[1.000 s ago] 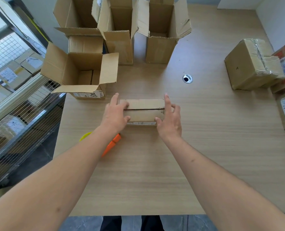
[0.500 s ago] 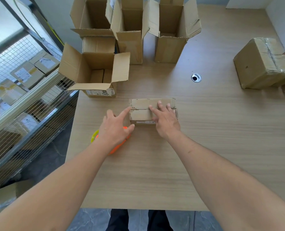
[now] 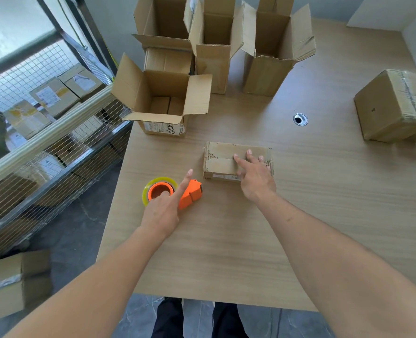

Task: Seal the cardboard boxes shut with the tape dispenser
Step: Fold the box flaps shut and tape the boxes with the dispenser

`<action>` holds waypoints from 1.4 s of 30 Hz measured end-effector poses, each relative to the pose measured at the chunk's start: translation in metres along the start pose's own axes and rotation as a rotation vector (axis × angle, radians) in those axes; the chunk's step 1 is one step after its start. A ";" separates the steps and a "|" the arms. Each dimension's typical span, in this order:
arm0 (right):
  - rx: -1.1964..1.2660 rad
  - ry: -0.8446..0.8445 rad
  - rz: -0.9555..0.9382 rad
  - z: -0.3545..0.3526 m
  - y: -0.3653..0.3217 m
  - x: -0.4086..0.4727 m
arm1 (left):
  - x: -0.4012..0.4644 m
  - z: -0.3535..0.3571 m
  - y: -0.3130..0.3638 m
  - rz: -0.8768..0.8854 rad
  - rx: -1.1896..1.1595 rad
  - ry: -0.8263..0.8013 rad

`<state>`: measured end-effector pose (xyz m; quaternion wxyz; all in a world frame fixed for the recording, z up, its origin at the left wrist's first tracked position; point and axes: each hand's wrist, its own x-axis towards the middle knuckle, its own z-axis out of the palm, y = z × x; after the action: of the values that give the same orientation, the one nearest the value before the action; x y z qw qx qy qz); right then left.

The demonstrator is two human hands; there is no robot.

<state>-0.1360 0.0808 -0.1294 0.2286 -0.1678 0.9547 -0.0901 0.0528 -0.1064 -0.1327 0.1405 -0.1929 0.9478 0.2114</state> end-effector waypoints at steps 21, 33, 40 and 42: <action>0.343 0.060 -0.045 0.017 0.009 -0.051 | 0.038 -0.057 0.025 0.539 -0.001 0.071; 0.478 -0.020 -0.119 -0.004 0.023 -0.049 | 0.042 -0.057 0.030 0.494 0.000 0.014; 0.497 0.094 -0.154 0.004 0.019 -0.041 | 0.043 -0.057 0.034 0.493 0.035 0.005; 0.496 0.138 -0.133 0.005 0.017 -0.041 | 0.043 -0.057 0.035 0.489 0.044 -0.001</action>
<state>-0.1040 0.1105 -0.1216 0.1907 -0.1626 0.9036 -0.3474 -0.0105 -0.1165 -0.0859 0.0899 0.0453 0.9707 0.2183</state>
